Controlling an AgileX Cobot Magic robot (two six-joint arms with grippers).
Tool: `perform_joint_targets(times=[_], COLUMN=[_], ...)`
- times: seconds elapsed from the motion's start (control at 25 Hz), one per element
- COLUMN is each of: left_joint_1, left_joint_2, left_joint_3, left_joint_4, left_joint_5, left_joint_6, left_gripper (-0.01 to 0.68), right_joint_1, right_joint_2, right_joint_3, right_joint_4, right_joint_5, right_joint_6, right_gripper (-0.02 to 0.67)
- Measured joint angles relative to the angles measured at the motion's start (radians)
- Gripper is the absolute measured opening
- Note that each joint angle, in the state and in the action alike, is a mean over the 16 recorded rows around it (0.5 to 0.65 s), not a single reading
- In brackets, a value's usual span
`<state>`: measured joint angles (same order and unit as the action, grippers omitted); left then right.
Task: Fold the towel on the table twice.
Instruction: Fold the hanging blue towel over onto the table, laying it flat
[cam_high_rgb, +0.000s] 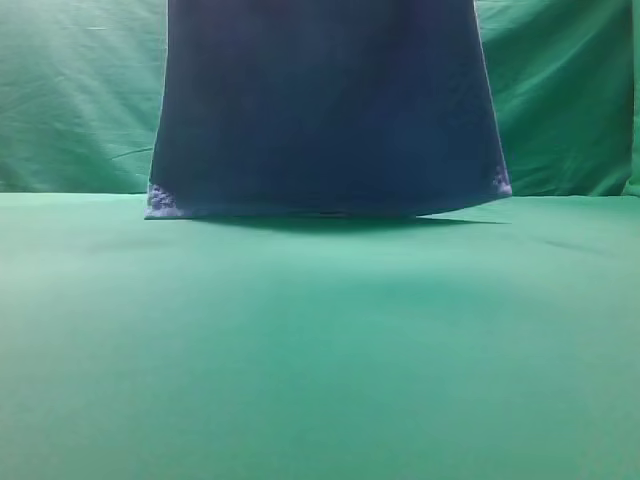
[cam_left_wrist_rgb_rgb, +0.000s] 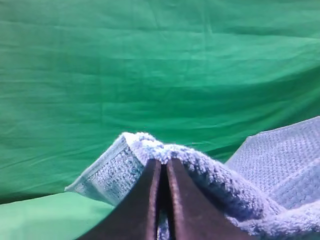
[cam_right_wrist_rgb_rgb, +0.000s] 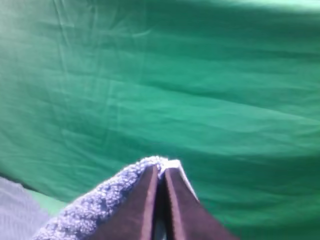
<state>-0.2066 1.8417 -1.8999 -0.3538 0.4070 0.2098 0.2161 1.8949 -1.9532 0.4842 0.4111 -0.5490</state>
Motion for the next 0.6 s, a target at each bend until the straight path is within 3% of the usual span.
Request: perform_joint_targets(times=[0.28, 0.6], left_joint_1=[-0.004, -0.004], left_joint_2=[-0.008, -0.064], left_joint_3=[0.0, 0.007], left_joint_4=[-0.004, 0.018], left_joint_5=[0.096, 0.293], left_joint_6=[0.013, 0.018], left_gripper=[0.0, 0.0], right_joint_1=[-0.004, -0.009], right_joint_2=[-0.013, -0.101], right_joint_3=[0.0, 0.041], right_joint_4=[-0.011, -0.109], right_joint_5=[0.136, 0.337], right_joint_6=[-0.042, 0.024], right_gripper=[0.0, 0.0])
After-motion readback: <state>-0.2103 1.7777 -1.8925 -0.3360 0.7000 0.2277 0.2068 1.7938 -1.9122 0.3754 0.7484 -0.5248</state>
